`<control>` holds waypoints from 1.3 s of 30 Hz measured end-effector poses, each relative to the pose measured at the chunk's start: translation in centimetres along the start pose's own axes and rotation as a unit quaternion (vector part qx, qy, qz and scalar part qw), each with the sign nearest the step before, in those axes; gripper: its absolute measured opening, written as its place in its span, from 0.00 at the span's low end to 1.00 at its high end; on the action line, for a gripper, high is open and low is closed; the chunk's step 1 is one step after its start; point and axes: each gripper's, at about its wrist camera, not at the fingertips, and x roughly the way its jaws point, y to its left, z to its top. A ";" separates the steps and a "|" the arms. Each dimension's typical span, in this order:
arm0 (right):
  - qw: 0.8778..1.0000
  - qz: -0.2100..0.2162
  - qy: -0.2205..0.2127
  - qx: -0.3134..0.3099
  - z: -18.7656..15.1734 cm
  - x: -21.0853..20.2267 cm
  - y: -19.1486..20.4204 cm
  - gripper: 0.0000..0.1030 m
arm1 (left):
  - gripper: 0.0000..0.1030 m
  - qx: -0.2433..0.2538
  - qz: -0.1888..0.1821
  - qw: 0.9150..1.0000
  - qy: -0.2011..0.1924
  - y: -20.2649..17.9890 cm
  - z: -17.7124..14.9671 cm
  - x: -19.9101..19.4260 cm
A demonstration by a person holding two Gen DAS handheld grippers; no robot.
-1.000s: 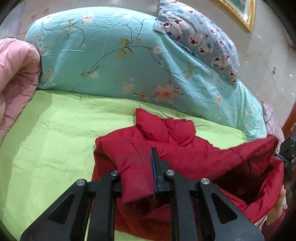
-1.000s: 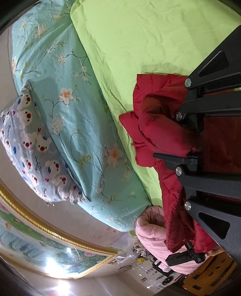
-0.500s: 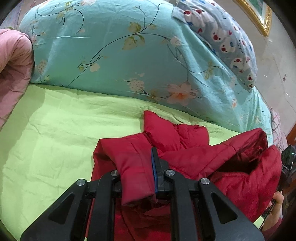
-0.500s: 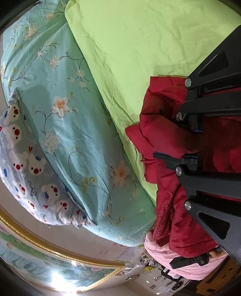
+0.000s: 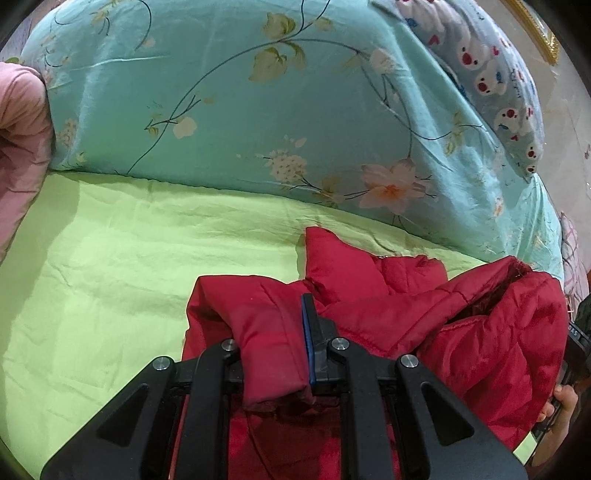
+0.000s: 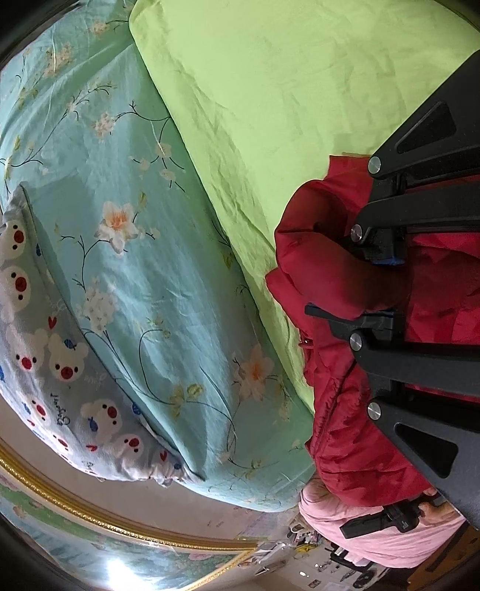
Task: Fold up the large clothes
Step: 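Carry the held hem with both grippers over the jacket toward the collar, then lower the hem onto the collar end and open both grippers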
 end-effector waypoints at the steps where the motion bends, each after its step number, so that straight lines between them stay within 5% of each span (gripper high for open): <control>1: 1.000 -0.002 0.000 0.001 0.1 0.2 -0.1 0.14 | 0.13 0.003 0.002 1.000 0.001 -0.1 0.2 0.3; 24: 0.997 -0.067 0.024 0.016 2.0 9.5 -2.1 0.14 | 0.14 -0.021 0.045 0.997 0.058 0.9 3.3 9.8; 39: 0.995 -0.079 0.046 0.026 1.7 14.2 -3.8 0.14 | 0.17 -0.035 0.034 0.995 0.082 2.2 2.9 14.0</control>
